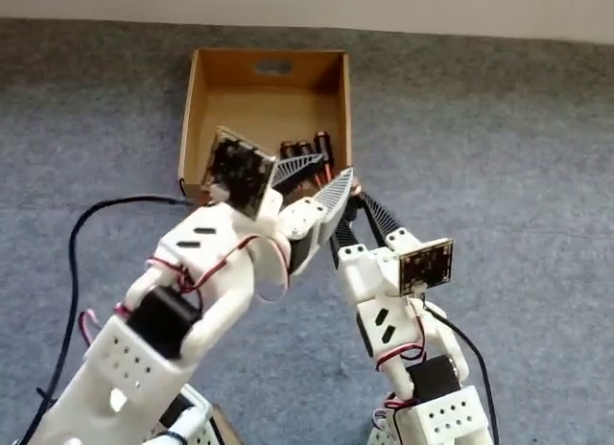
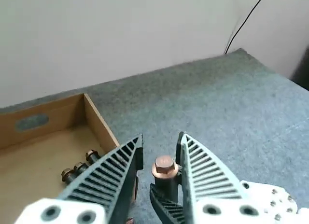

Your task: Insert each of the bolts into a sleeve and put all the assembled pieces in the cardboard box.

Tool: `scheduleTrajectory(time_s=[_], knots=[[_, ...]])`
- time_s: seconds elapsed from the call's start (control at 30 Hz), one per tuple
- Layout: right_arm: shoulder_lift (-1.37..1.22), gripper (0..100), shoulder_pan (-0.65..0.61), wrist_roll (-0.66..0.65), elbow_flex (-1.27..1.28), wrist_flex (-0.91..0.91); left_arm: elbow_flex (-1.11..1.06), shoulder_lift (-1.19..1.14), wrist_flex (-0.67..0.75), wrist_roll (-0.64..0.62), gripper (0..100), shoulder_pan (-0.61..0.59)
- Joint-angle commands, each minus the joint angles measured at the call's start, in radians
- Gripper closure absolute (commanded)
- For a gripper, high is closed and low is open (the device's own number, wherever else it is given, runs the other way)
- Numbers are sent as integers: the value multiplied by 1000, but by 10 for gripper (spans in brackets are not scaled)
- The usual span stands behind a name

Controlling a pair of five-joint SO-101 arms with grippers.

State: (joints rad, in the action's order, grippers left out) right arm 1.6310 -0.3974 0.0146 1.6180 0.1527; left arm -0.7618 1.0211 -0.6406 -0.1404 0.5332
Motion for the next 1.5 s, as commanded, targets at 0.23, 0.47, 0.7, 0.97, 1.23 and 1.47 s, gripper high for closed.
scheduleTrajectory(time_s=[0.23, 0.47, 0.7, 0.97, 1.23, 1.47], knots=[[8, 991, 1, -6, -18, -18, -48, 147, -106, -2, 870, -174], [5, 991, 1, -6, -94, 114, -311, 153, -137, 94, 985, -526], [4, 991, 1, -8, -331, 303, -648, 154, -9, 288, 986, -596], [-199, 991, -1, -8, -585, 334, -808, 162, 186, 284, 986, -604], [-842, 991, -1, 60, -865, 228, -843, 162, 239, 284, 986, -602], [-1287, 991, -41, 83, -1056, 58, -843, 162, 236, 284, 985, -602]])
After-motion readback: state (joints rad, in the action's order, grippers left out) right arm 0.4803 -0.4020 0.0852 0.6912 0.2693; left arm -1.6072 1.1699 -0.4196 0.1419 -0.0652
